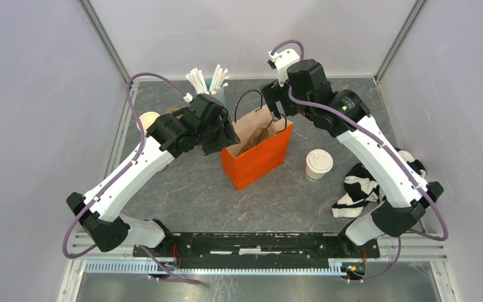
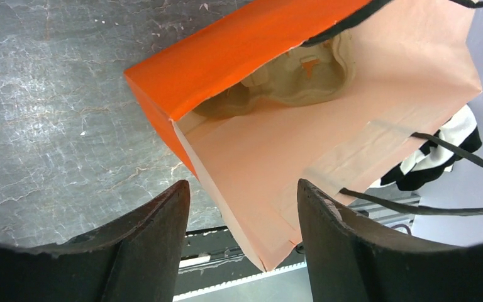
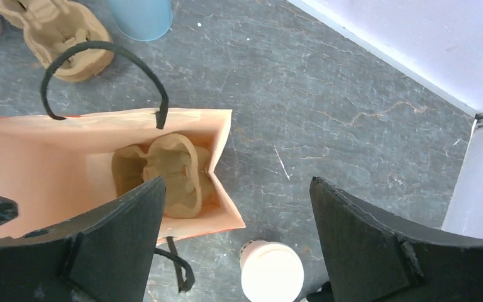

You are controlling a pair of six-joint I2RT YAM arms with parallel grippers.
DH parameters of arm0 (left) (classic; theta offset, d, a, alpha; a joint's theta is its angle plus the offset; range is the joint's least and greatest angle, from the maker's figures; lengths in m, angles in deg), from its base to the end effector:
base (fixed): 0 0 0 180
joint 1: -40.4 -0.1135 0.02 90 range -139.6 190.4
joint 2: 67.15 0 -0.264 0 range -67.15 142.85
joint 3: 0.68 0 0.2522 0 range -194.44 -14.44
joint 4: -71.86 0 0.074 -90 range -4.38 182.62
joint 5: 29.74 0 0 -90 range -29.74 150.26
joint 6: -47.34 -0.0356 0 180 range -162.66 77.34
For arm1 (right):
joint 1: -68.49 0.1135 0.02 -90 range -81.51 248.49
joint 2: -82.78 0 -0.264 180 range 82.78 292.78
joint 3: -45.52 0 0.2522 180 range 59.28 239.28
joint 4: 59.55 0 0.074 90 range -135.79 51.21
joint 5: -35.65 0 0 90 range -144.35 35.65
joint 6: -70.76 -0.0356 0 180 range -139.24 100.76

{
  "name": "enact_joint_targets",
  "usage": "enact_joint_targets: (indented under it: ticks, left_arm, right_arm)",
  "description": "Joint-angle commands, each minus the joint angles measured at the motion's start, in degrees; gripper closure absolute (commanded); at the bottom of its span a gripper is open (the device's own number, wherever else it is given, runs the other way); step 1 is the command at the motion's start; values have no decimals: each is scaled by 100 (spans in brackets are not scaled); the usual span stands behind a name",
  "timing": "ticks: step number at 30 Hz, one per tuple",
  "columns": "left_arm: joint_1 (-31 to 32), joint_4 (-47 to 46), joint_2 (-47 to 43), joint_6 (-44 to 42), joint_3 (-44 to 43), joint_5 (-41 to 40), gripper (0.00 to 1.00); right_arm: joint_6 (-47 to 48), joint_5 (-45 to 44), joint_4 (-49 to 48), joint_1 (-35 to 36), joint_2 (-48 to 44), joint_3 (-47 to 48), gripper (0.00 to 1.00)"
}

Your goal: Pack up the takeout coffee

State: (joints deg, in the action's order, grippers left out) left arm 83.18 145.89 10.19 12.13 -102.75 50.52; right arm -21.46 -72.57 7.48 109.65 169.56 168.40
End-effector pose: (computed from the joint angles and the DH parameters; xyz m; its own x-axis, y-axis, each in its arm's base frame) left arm 0.1966 -0.1738 0.3939 -0.8016 -0.3554 -0.4808 -0.1154 0.8810 -0.4588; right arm 0.2343 0.1900 0.4703 -0.4031 -0.3035 -0.8634 -0.4079 0.9041 -0.1274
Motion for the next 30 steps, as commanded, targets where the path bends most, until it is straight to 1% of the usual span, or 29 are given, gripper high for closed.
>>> enact_joint_targets:
  ticks: [1,3,6,9,12,14,16,18,22,24,27,30]
  left_arm:
    - [-97,48,58,-406,-247,134,31]
    - [-133,45,91,-456,-245,139,35]
    - [-149,10,116,-584,-253,178,43]
    - [-161,11,206,-722,-284,228,51]
    - [-165,17,341,-893,-360,183,57]
    - [-173,15,434,-991,-421,142,61]
    - [-174,26,491,-1094,-496,111,66]
    - [-174,29,517,-1161,-563,85,68]
    - [-174,200,576,-1258,-773,21,68]
    - [-173,274,560,-1263,-819,-16,65]
    - [-182,292,523,-1268,-820,-56,57]
    - [-221,298,593,-1362,-835,-47,57]
  right_arm:
    - [289,133,-116,-88,59,-221,9]
    - [324,285,-358,-102,72,-442,11]
    - [384,535,-577,-103,228,-541,18]
    - [359,517,-488,-105,473,-348,25]
    - [232,472,-476,-135,595,-395,32]
    - [-44,346,-260,-135,740,-286,38]
    - [-196,213,41,-135,841,-53,41]
    - [-371,201,366,-136,888,255,41]
    - [-774,439,840,-136,772,759,29]
    - [-951,530,892,-140,644,845,25]
    - [-1102,601,919,-190,390,872,21]
    - [-1250,758,857,-386,86,779,18]
